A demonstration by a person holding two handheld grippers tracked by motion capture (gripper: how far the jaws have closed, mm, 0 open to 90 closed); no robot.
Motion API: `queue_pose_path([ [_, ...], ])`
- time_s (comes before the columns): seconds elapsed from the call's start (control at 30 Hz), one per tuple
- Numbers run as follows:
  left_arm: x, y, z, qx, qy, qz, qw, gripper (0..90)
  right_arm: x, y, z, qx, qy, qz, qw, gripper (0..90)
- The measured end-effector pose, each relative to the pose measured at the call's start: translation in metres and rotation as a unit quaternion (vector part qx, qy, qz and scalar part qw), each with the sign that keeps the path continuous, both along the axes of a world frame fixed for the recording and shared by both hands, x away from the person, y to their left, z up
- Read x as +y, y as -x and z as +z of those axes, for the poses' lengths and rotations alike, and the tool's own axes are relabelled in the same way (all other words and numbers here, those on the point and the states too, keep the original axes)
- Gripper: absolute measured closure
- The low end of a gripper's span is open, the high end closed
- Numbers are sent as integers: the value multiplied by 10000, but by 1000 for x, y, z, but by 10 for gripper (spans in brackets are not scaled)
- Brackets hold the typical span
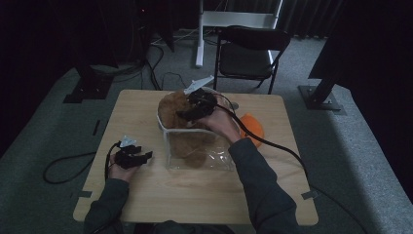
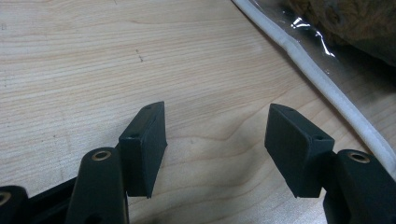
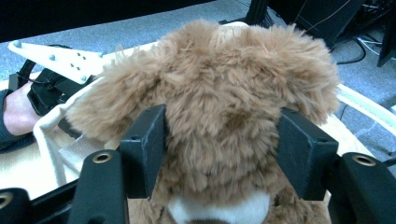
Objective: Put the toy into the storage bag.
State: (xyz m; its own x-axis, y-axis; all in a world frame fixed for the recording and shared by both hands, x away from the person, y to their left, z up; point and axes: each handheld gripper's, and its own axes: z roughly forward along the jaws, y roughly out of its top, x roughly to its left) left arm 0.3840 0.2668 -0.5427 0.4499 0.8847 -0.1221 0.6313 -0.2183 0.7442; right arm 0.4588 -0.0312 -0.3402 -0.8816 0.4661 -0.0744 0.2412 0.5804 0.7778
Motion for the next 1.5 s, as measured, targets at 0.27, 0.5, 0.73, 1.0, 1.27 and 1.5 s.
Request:
queue_pose_path([
  [0.27, 0, 0, 0, -1, -5, 1, 10000, 392, -7, 9, 8, -153, -23, 53, 9999, 443],
  [0.5, 0, 0, 0, 2, 3, 1, 10000, 392, -13, 13, 14, -277, -88, 23, 9996, 441],
  [0.73, 0, 0, 0, 2, 1, 0, 10000, 392, -24, 15, 20, -419, -260, -69, 9988, 410],
  [1.0, 0, 0, 0, 2, 7, 3, 10000, 392, -49, 11, 24, -433, -620, -289, 9967, 387],
  [1.27, 0, 0, 0, 1, 4, 4, 10000, 392, -61, 17, 31, -479, -628, -373, 9962, 364],
  [1.5, 0, 0, 0, 2, 7, 2, 10000, 391, -69, 20, 34, -604, -531, -459, 9957, 347],
])
